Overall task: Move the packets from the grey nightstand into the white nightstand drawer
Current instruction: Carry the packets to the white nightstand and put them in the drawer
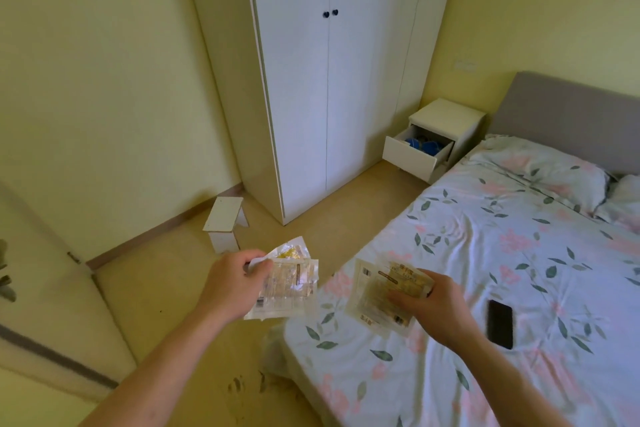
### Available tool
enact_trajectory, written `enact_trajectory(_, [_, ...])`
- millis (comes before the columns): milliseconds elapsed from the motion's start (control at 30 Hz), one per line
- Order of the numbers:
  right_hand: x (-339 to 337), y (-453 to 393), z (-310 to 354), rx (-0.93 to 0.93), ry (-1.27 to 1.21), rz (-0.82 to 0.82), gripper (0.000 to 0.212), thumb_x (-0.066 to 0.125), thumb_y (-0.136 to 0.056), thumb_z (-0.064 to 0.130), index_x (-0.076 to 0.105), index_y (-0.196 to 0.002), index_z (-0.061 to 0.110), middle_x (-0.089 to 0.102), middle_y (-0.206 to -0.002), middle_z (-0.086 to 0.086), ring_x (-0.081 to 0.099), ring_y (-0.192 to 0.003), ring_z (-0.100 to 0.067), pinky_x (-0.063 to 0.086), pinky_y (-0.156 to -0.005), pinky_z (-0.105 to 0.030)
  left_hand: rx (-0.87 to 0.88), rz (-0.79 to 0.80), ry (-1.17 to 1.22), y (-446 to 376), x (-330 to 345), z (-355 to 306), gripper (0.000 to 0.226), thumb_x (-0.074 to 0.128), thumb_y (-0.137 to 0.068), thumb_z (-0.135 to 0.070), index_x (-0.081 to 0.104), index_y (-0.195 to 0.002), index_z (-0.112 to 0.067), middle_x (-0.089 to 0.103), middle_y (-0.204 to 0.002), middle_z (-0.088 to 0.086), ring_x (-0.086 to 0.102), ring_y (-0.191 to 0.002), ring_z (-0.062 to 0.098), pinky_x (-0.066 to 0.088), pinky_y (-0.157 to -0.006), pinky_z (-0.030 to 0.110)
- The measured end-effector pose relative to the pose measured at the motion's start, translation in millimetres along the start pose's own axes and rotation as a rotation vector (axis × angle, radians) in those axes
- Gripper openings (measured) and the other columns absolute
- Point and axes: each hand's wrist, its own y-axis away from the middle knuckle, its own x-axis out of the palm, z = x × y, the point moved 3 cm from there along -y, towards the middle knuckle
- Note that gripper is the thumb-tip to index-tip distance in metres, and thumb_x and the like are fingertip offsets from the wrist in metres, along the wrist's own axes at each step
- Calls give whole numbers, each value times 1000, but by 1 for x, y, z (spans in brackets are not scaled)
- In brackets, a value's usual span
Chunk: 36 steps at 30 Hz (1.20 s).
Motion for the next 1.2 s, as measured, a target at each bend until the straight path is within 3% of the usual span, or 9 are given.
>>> enact_trajectory(100, [13, -27, 11, 22, -42, -59, 18, 84, -83, 19, 77, -98, 26, 77, -82, 17, 73, -73, 1, 53, -58, -11, 20, 74, 5, -47, -2, 8, 24, 58, -100, -31, 73, -84, -24, 73, -80, -5, 69, -76, 15, 57, -67, 40])
enact_trajectory(200, [27, -64, 16, 56, -59, -101, 20, 83, -83, 19, 77, -101, 26, 78, -83, 17, 73, -74, 2, 53, -59, -12, 61, 118, -14, -104, -3, 19, 27, 56, -101, -34, 73, -83, -23, 72, -79, -4, 68, -74, 17, 54, -62, 37])
enact_trajectory(333, [57, -128, 25, 94, -77, -158, 13, 83, -83, 21, 77, -93, 27, 77, -76, 13, 68, -59, 3, 47, -50, -9, 31, 171, 0, -179, -9, 35, 37, 53, -103, -35, 69, -76, -15, 64, -66, -3, 53, -57, 10, 36, -53, 23])
enact_trajectory(467, [93, -194, 41, 122, -81, -168, 14, 84, -82, 25, 77, -94, 30, 77, -74, 7, 70, -57, -9, 58, -54, -29, -61, 196, 35, -246, -27, 55, 42, 55, -101, -41, 71, -83, -6, 71, -78, 11, 57, -62, 11, 38, -56, 26])
enact_trajectory(633, [122, -273, 78, 119, -96, -123, 17, 85, -81, 31, 77, -97, 32, 78, -82, 15, 75, -72, -6, 63, -72, -35, -116, 194, 72, -329, -50, 73, 47, 58, -99, -47, 73, -90, -3, 74, -81, 11, 58, -60, 12, 39, -57, 29])
enact_trajectory(833, [132, -345, 114, 117, -137, -168, 18, 85, -82, 25, 77, -98, 29, 78, -83, 16, 75, -74, -3, 57, -64, -19, -81, 243, 97, -432, -56, 74, 49, 59, -97, -48, 69, -85, -1, 66, -69, 10, 53, -57, 11, 37, -57, 29])
enact_trajectory(1000, [148, -404, 126, 164, -160, -254, 20, 85, -82, 24, 77, -99, 29, 78, -85, 19, 73, -76, 2, 53, -64, -15, -29, 313, 87, -523, -63, 77, 50, 57, -100, -43, 60, -76, 2, 47, -56, -4, 38, -48, 8, 27, -52, 26])
enact_trajectory(1100, [165, -440, 135, 199, -161, -289, 19, 84, -82, 25, 76, -98, 30, 78, -84, 17, 73, -75, 3, 51, -61, -11, -35, 391, 99, -584, -65, 91, 54, 58, -97, -49, 65, -86, 4, 57, -63, 2, 44, -54, 11, 30, -58, 29])
enact_trajectory(1200, [184, -474, 147, 221, -176, -334, 20, 84, -83, 23, 78, -101, 26, 79, -87, 15, 74, -78, -1, 56, -68, -20, -4, 464, 110, -636, -70, 96, 70, 59, -83, -67, 67, -91, 2, 68, -76, 17, 53, -62, 14, 35, -62, 33])
